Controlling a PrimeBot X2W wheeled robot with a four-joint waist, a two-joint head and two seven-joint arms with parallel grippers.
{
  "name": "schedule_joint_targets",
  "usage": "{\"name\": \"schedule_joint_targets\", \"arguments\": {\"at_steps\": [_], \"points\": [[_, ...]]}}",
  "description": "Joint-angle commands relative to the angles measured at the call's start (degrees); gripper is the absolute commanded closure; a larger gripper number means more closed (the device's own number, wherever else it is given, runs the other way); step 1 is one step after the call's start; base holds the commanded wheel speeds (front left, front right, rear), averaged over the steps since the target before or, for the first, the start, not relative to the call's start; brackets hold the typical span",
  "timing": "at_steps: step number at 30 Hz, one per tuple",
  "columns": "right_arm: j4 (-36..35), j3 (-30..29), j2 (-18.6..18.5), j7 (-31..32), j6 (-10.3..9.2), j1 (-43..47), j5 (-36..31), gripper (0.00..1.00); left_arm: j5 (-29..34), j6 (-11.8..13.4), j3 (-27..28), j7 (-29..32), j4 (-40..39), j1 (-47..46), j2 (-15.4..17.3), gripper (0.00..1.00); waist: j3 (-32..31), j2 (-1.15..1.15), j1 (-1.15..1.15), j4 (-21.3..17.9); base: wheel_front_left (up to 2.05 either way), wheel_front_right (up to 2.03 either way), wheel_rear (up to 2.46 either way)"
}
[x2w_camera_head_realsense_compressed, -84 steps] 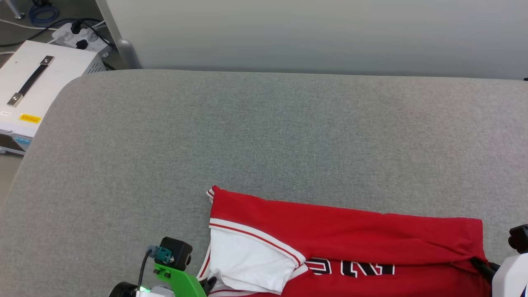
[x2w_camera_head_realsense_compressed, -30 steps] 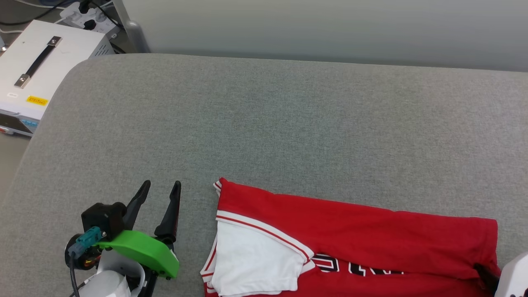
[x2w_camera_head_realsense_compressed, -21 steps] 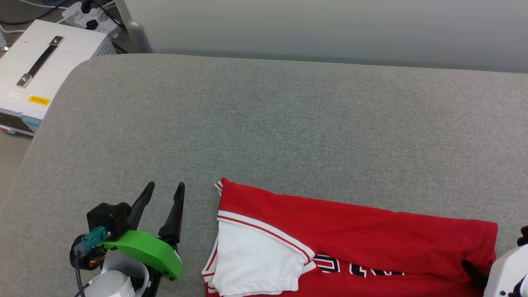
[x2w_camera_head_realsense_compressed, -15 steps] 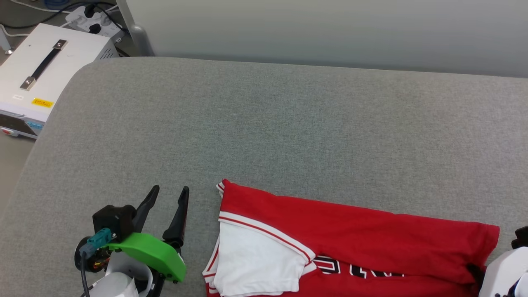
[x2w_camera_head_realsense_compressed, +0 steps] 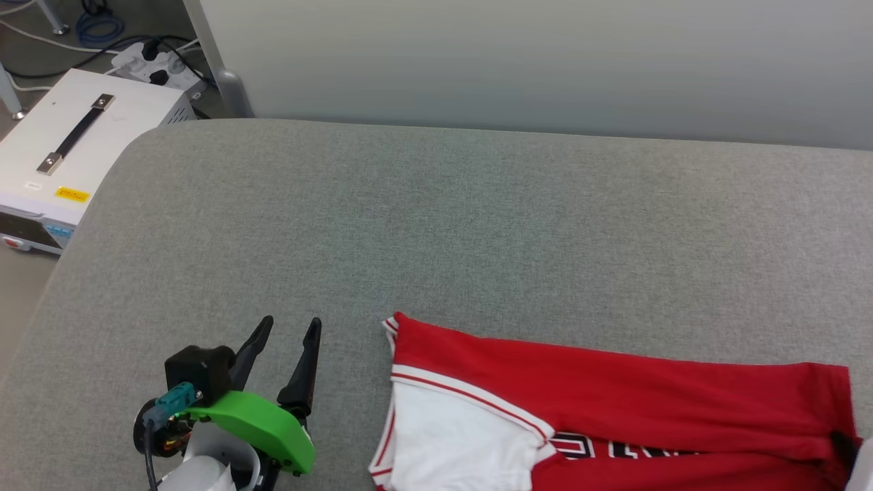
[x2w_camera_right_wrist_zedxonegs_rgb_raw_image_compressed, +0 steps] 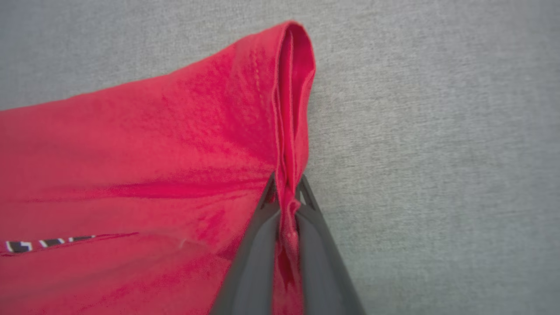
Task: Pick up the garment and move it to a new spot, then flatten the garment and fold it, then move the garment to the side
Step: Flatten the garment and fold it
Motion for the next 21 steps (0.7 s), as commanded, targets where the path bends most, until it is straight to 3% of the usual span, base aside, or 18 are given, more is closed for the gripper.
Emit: {"name": "schedule_joint_targets", "arguments": {"at_steps": [1, 7, 21], "points": [[0.78, -1.77, -1.76, -1.22, -0.08, 0.25, -1.25, 1.00, -0.29, -0.31, -0.16, -0.23, 0.27, 0.37, -0.34, 0.00, -0.63, 0.00, 0.00, -0.47, 0.00, 0.00, 0.00], [1.23, -4.10, -3.25, -1.75, -0.08, 0.69, -2.96, 1.00, -0.49, -0.12, -0.26, -0.20, 0.43, 0.97, -0.19, 0.00, -2.03, 0.00, 0.00, -1.13, 0.00, 0.00, 0.00], [-19.50, -0.01, 3.52, 10.78, -0.08, 7.61, 0.89, 1.00, -1.04, 0.41, -0.12, -0.46, 0.43, 3.39, -0.70, 0.00, -5.58, 0.00, 0.00, -1.64, 0.00, 0.00, 0.00]]}}
